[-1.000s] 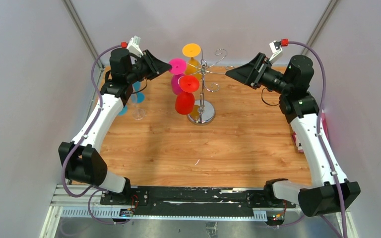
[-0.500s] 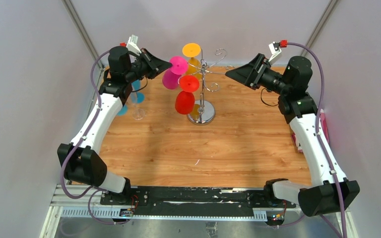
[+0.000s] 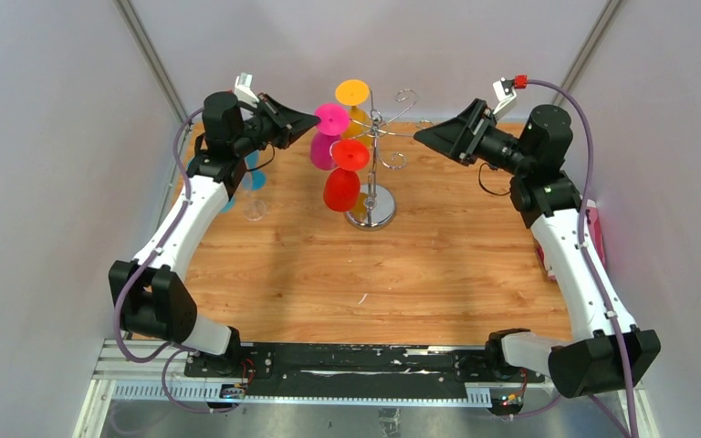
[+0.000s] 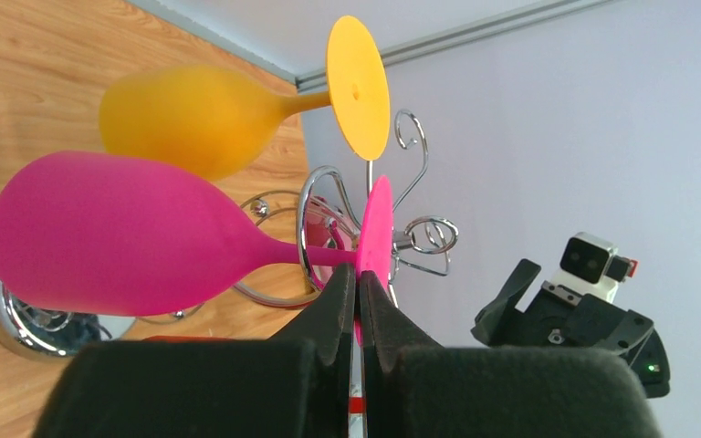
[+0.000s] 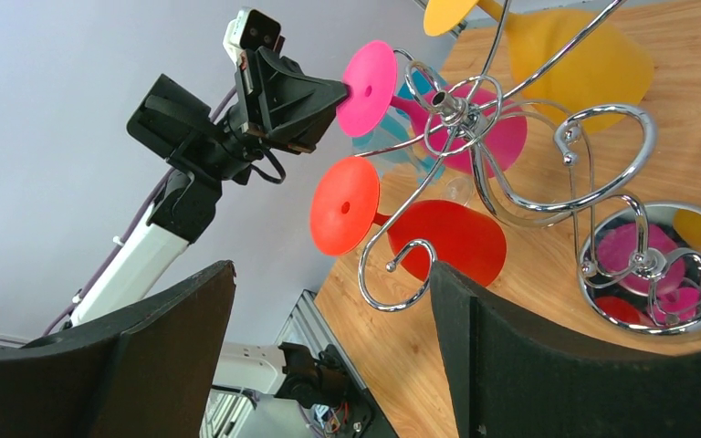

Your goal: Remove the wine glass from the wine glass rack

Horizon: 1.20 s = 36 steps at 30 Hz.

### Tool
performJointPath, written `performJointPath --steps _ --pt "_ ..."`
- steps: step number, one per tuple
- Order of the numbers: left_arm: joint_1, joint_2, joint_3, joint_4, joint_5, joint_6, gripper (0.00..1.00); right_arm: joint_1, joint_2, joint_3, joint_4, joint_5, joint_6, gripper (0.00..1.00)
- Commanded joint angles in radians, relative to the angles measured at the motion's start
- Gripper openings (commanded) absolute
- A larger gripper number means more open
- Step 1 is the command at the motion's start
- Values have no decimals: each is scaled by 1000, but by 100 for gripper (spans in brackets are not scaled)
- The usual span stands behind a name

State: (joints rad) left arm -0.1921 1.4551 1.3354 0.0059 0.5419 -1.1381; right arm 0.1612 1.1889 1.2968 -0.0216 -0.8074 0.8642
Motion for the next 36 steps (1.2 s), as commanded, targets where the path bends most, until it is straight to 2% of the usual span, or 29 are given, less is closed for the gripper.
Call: performJointPath --steps 1,11,23,29,36 --pt "-12 23 -24 90 45 -56 0 -15 5 -27 76 -32 37 82" --pt "-11 20 14 126 12 -100 0 -15 32 -24 84 -50 50 82" --pt "29 5 66 20 -73 -52 0 -14 83 -23 112 -68 74 82" --pt "49 26 88 -1 -86 -36 0 -14 103 -24 126 -73 85 81" --pt "43 126 194 -1 -53 -43 0 -18 107 -28 146 -79 95 81"
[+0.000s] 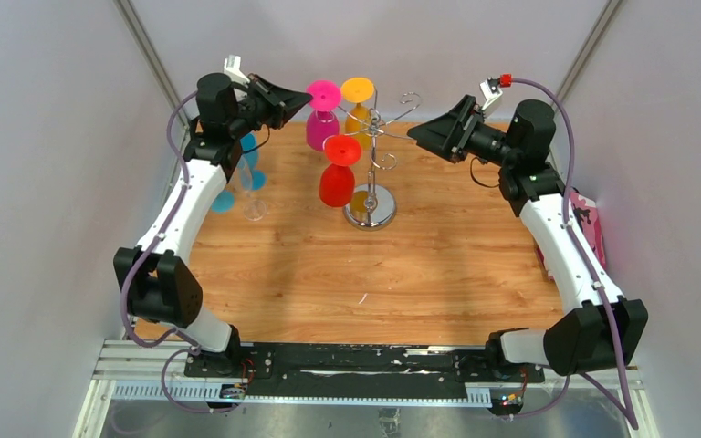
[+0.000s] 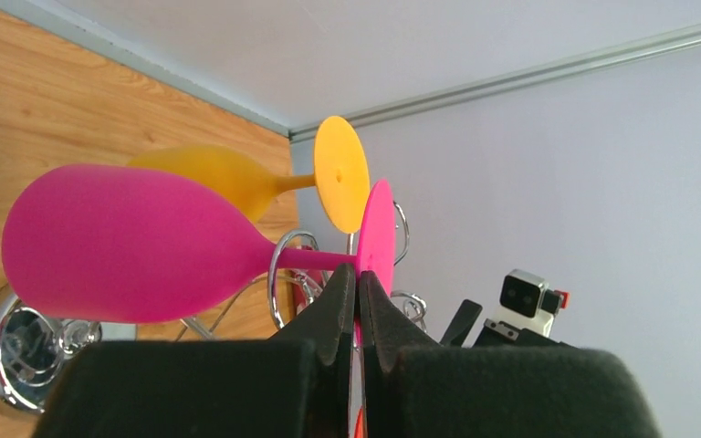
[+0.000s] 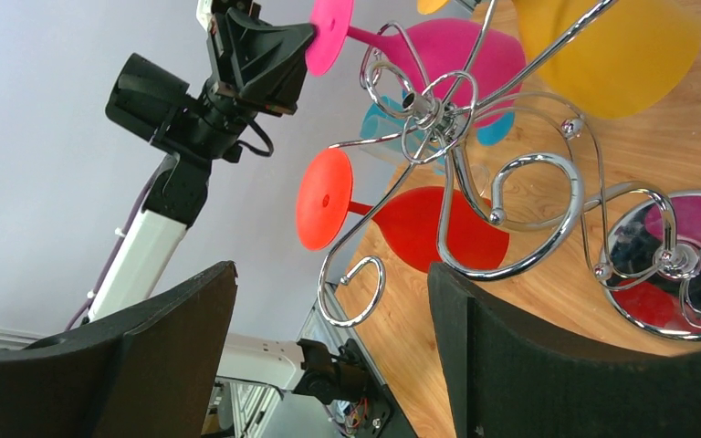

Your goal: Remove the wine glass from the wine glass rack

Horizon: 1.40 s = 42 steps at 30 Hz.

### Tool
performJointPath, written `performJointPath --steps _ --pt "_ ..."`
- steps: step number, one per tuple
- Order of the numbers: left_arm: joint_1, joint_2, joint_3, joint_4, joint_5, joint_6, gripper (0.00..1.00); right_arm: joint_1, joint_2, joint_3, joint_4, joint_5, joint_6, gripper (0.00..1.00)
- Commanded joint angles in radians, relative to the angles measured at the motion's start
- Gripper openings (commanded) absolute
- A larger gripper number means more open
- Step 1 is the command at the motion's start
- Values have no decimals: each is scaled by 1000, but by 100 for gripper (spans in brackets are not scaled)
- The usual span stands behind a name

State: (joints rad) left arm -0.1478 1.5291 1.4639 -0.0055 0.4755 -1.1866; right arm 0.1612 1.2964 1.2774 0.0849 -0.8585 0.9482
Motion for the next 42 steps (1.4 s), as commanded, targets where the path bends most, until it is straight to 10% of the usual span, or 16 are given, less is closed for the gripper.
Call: performJointPath --steps 1,15,32,42 --pt "-4 58 73 10 14 4 0 -18 0 -9 39 -28 13 81" --pt "-93 99 100 10 28 14 0 -43 -10 -30 57 -41 24 81" --pt "-38 -254 -170 -120 -96 115 0 -46 -28 -55 93 -57 58 81" --pt "11 -386 -36 -247 -92 226 0 -51 -57 -66 82 -51 7 81"
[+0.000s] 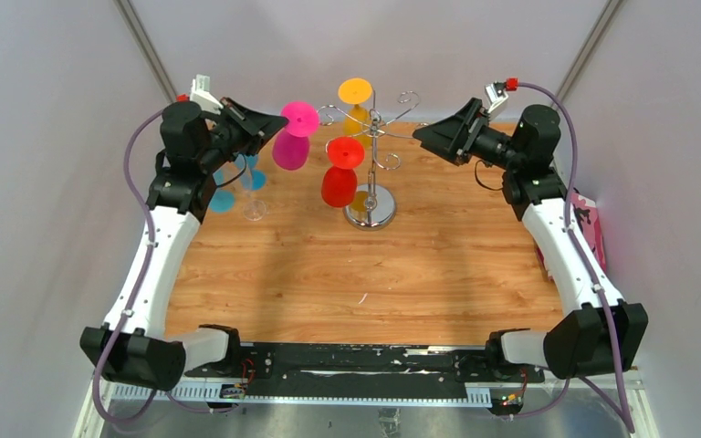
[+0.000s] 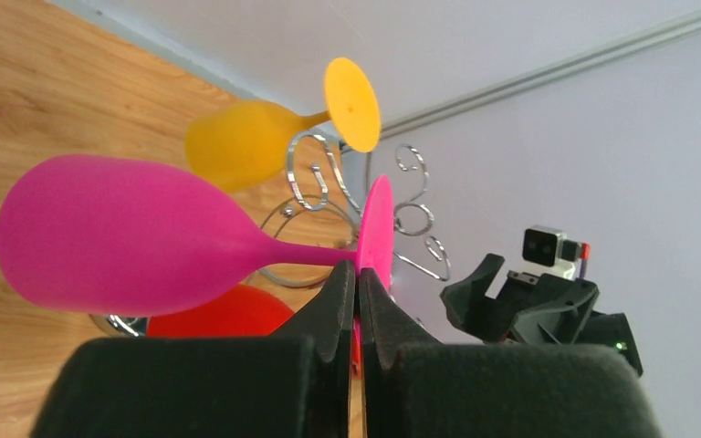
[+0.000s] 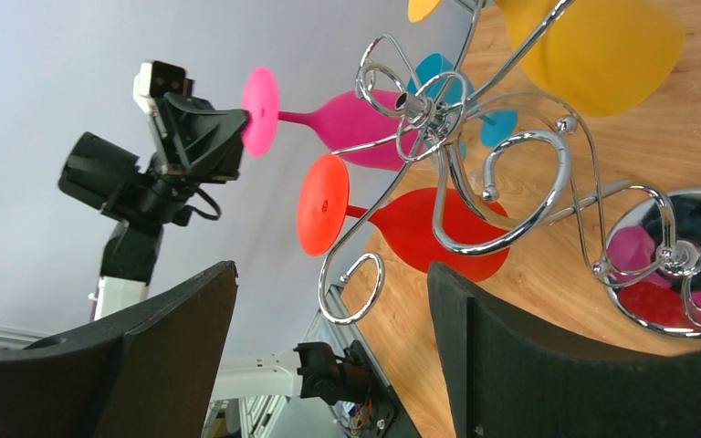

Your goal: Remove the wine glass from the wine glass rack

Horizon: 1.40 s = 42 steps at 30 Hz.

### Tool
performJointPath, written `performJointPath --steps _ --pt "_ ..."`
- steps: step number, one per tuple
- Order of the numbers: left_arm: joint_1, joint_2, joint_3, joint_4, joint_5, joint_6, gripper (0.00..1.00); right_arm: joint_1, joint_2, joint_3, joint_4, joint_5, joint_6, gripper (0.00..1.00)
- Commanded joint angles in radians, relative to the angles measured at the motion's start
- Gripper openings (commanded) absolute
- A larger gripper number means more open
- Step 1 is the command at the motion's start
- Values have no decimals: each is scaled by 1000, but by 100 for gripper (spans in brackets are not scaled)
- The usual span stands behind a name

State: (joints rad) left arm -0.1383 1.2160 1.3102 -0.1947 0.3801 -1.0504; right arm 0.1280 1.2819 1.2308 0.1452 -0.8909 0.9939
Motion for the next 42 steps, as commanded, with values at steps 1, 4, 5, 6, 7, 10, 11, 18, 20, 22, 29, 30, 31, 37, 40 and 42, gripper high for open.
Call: performJointPath --steps 1,4,5,6,7,10,11,18,20,22,29,30,31,37,40,42 --pt "-5 -91 159 -90 -2 118 0 -21 -48 -24 23 -15 -49 81" --pt "-43 -139 238 -72 29 169 0 -26 -65 -23 26 -10 -75 81" --pt "-55 -149 233 5 83 145 0 -27 -70 -16 27 -13 -86 81" --pt "-67 -155 216 109 168 92 0 -31 -77 -10 29 -19 -95 81" --pt "-78 -153 201 200 222 38 0 -38 -83 -4 37 -27 -103 82" --pt "-134 -121 207 308 289 41 0 -61 -118 -3 110 -60 -122 82" --pt "-148 -110 201 337 305 53 0 -71 -128 -2 141 -76 -124 82" --pt "-153 90 91 1302 522 -413 0 -155 -130 -6 484 -194 -3 83" --pt "-154 283 166 1761 524 -792 0 -160 -96 -15 710 -223 176 82" --pt "-166 370 223 1806 552 -816 0 -162 -46 -15 928 -227 334 82" --pt "-169 459 214 1807 535 -768 0 -159 230 132 1450 -168 761 81" --pt "-170 456 205 1807 531 -763 0 -158 259 153 1450 -166 768 81" --pt "-170 449 196 1807 529 -757 0 -157 285 170 1451 -166 779 81" --pt "-174 406 164 1807 521 -744 0 -149 356 197 1450 -161 775 81" --pt "-185 410 164 1807 521 -747 0 -106 368 228 1450 -161 781 81" --pt "-195 417 163 1807 518 -747 0 -63 372 259 1450 -165 788 81"
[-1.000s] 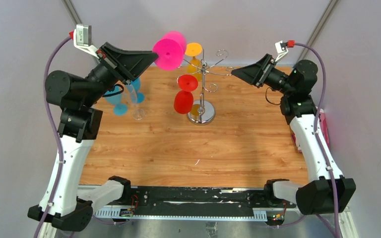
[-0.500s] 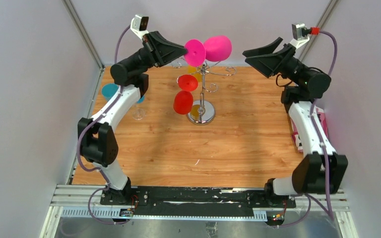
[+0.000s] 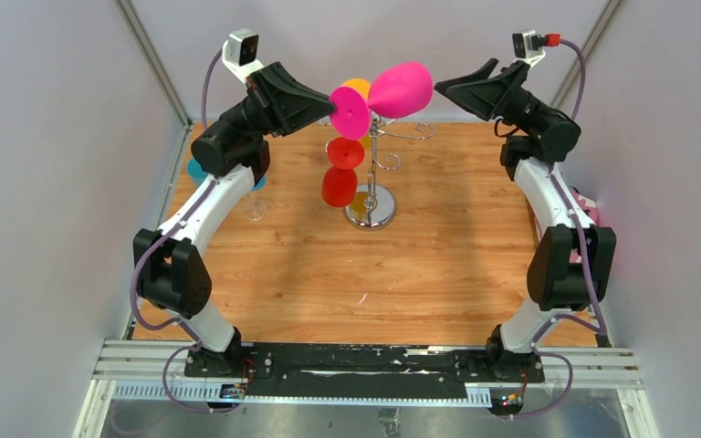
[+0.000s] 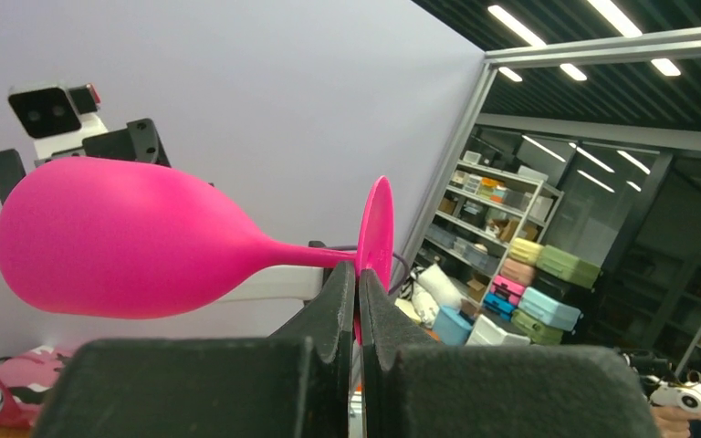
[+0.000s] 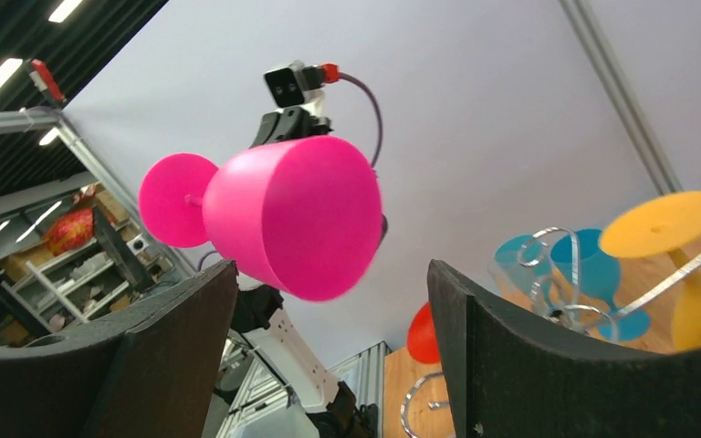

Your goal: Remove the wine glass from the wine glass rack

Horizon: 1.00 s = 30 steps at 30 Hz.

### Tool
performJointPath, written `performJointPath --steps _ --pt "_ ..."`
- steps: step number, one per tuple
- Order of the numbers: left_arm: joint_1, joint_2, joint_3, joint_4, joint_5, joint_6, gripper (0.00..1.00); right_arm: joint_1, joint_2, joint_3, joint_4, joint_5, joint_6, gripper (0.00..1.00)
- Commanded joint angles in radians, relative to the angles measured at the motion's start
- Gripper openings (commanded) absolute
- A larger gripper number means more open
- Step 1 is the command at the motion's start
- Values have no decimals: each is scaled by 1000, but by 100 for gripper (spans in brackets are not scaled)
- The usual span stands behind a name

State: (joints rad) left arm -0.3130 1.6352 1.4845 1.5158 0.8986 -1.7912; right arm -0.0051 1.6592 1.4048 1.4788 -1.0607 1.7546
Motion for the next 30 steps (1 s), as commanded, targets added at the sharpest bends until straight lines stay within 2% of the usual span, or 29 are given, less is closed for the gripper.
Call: performJointPath --steps 1,7,10,14,18,21,24,26,30 --pt "-24 2 -13 96 0 -5 0 89 -3 98 116 1 34 81" --pt "-37 13 -8 96 -6 -2 0 187 -6 135 117 2 52 78" --pt "-37 7 -10 96 -5 -1 0 230 5 149 117 -1 60 69" --pt "-37 -8 -18 96 5 3 0 252 12 149 117 5 70 31" --pt "-33 -20 -26 96 27 8 0 254 -15 125 118 37 58 2" --pt "-21 -15 -34 96 35 5 6 254 -42 110 118 53 56 0" --pt "3 -7 -39 96 35 0 21 251 -80 79 116 59 56 0" --pt "19 -8 -38 96 37 2 37 243 -125 43 117 63 54 0" --pt "75 -23 -30 97 36 -3 50 195 -221 -18 114 62 51 0"
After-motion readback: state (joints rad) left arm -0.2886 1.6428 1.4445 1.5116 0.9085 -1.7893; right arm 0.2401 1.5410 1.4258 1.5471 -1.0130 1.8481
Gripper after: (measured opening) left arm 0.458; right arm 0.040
